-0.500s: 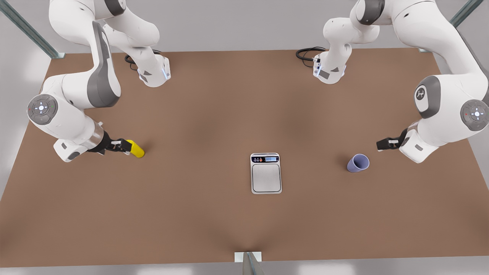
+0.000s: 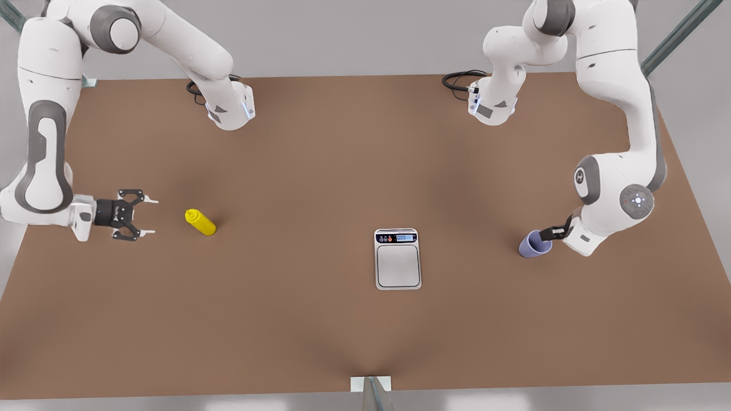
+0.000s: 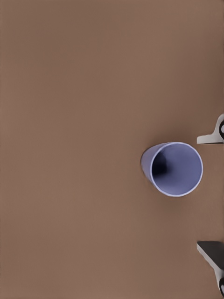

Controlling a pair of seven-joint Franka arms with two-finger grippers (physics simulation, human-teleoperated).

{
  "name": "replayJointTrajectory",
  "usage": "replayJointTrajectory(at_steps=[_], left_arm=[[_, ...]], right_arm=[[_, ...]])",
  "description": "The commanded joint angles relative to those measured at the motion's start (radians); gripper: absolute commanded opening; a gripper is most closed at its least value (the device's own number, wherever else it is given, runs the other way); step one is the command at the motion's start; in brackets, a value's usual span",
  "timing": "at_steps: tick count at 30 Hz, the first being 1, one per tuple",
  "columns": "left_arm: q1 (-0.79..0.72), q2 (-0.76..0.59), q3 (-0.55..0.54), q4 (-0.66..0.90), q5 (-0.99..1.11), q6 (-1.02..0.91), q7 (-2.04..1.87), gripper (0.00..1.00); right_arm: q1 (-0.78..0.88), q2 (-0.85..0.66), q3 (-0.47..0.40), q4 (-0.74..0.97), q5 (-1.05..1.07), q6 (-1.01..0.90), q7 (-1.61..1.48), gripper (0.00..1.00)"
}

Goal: Move cup to the weight, pick up sauce bottle, pour sauce

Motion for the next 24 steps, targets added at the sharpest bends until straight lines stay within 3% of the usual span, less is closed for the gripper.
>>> replayJointTrajectory(at_steps=[1, 3, 13, 15, 20, 22, 24], left_arm=[[-0.001, 0.002, 0.003, -0.019, 0.009, 0.017, 0.006, 1.0], [-0.001, 0.026, 0.013, -0.025, 0.008, 0.066, 0.037, 1.0], [-0.003, 0.111, 0.004, -0.025, -0.027, 0.111, 0.138, 1.0], [-0.003, 0.12, 0.006, -0.028, -0.027, 0.106, 0.145, 0.9], [-0.001, 0.154, 0.012, -0.047, -0.027, 0.122, 0.187, 0.76], [-0.001, 0.152, 0.024, -0.047, -0.027, 0.117, 0.198, 0.58], [-0.001, 0.144, 0.039, -0.047, -0.027, 0.114, 0.239, 0.51]], right_arm=[[-0.013, 0.016, -0.001, -0.001, 0.003, 0.007, -0.036, 1.0], [-0.048, 0.09, 0.0, -0.01, 0.045, 0.004, -0.184, 1.0], [-0.022, 0.228, 0.0, -0.066, 0.145, 0.03, -0.258, 1.0], [-0.016, 0.234, 0.0, -0.064, 0.145, 0.036, -0.258, 1.0], [0.005, 0.242, 0.0, -0.064, 0.145, 0.05, -0.26, 1.0], [0.021, 0.244, 0.0, -0.064, 0.145, 0.051, -0.272, 1.0], [0.033, 0.248, 0.002, -0.064, 0.145, 0.059, -0.27, 1.0]])
